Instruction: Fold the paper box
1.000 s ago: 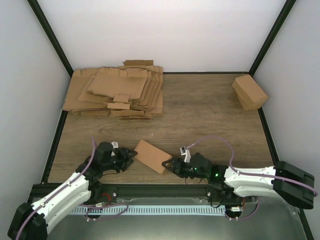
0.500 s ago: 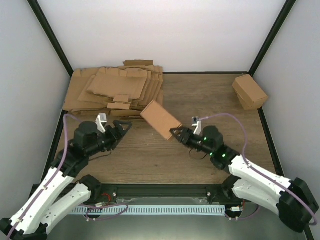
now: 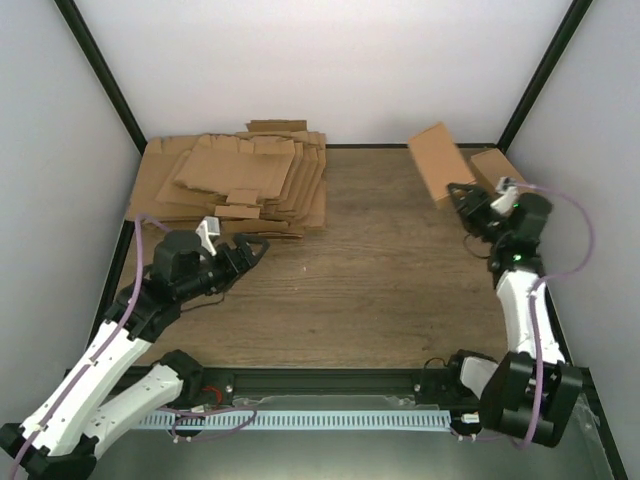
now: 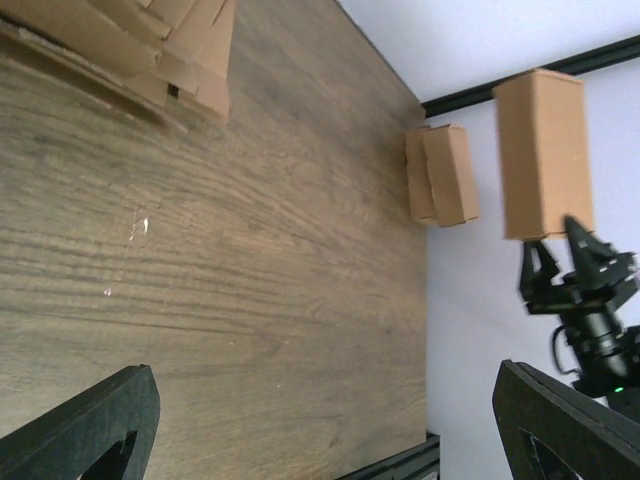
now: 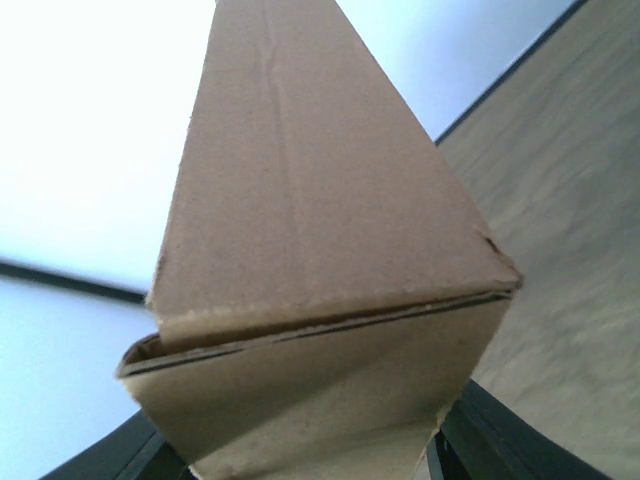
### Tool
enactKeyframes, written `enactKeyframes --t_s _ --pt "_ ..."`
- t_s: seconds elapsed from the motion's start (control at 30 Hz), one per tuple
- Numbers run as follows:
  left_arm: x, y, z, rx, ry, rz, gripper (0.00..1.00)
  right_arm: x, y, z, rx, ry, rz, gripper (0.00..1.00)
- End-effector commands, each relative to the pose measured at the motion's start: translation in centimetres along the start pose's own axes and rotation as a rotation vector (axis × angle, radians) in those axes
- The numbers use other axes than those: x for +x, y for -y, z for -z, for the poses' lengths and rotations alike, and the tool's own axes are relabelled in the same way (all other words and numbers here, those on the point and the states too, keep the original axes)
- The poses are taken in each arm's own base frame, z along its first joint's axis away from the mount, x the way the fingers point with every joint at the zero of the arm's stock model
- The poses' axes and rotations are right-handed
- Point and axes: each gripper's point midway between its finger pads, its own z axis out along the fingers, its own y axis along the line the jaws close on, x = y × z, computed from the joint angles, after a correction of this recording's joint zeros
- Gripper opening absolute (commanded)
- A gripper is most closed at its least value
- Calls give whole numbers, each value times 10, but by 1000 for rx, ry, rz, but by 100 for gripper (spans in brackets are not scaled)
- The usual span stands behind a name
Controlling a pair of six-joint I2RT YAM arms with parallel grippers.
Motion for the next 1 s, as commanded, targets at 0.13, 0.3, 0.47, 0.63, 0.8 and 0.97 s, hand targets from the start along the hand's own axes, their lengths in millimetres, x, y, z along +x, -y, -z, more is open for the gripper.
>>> enactKeyframes --t_s 0.13,0.3,0.47,0.63,0.8,0.97 --pt "14 -5 -26 -7 -107 -48 94 -106 28 20 74 51 41 52" --pt "21 -10 -46 -41 -184 -53 94 -147 70 28 110 34 -30 50" --pt "22 -15 -61 -93 -231 -82 93 -167 96 29 201 47 -40 49" --pt "24 -20 -76 -111 -252 -68 93 -176 113 19 196 22 -53 49" --pt "20 -21 -85 -106 -234 -53 93 -192 125 10 200 14 -60 49" --pt "16 -21 -89 -107 -211 -46 93 -200 138 3 197 12 -79 49"
